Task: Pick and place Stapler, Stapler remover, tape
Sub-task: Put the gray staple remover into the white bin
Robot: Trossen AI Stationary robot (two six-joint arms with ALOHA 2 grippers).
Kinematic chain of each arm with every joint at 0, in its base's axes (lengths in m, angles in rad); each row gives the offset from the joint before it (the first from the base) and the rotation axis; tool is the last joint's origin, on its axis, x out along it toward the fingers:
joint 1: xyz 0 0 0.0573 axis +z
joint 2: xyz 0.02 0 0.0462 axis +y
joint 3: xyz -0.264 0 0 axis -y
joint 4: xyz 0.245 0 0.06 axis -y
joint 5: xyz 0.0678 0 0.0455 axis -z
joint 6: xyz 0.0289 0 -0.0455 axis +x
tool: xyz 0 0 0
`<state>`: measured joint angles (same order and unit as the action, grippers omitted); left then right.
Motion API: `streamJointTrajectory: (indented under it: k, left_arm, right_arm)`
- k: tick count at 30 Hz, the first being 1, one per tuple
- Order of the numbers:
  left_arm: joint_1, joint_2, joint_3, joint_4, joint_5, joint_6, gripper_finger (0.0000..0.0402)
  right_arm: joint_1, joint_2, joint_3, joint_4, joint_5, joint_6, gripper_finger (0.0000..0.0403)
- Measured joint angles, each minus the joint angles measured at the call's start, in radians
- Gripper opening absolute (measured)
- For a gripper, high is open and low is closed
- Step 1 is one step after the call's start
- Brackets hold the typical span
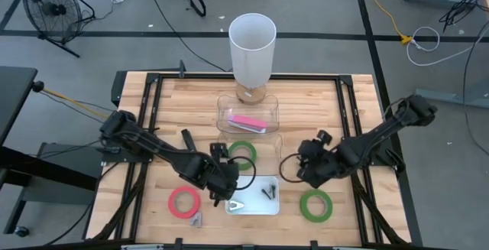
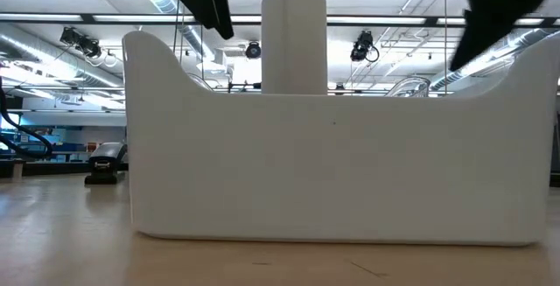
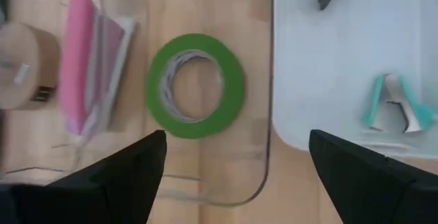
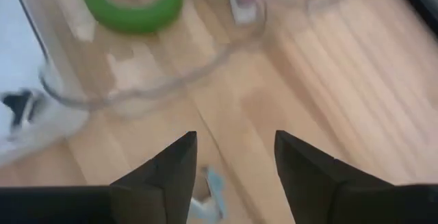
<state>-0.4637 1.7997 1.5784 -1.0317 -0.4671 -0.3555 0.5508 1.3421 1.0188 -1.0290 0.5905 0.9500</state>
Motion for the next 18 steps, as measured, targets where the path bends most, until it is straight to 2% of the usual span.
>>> streamJointTrajectory:
  k: [7, 11, 18]
  left_arm:
    - [-0.005, -0.018, 0.000, -0.102, -0.112, 0.000, 0.0362]
    - [0.004, -0.017, -0.004, -0.165, -0.131, -0.039, 0.0362]
    - [0.025, -0.086, -0.120, -0.188, -0.135, -0.110, 0.0362]
  right_arm:
    - [0.059, -0.052, -0.203, 0.062, -0.025, 0.198, 0.0196]
    - [0.069, -0.059, -0.274, 0.079, -0.064, 0.275, 0.0196]
    - [0.069, -0.059, -0.324, 0.181, -0.042, 0.242, 0.0196]
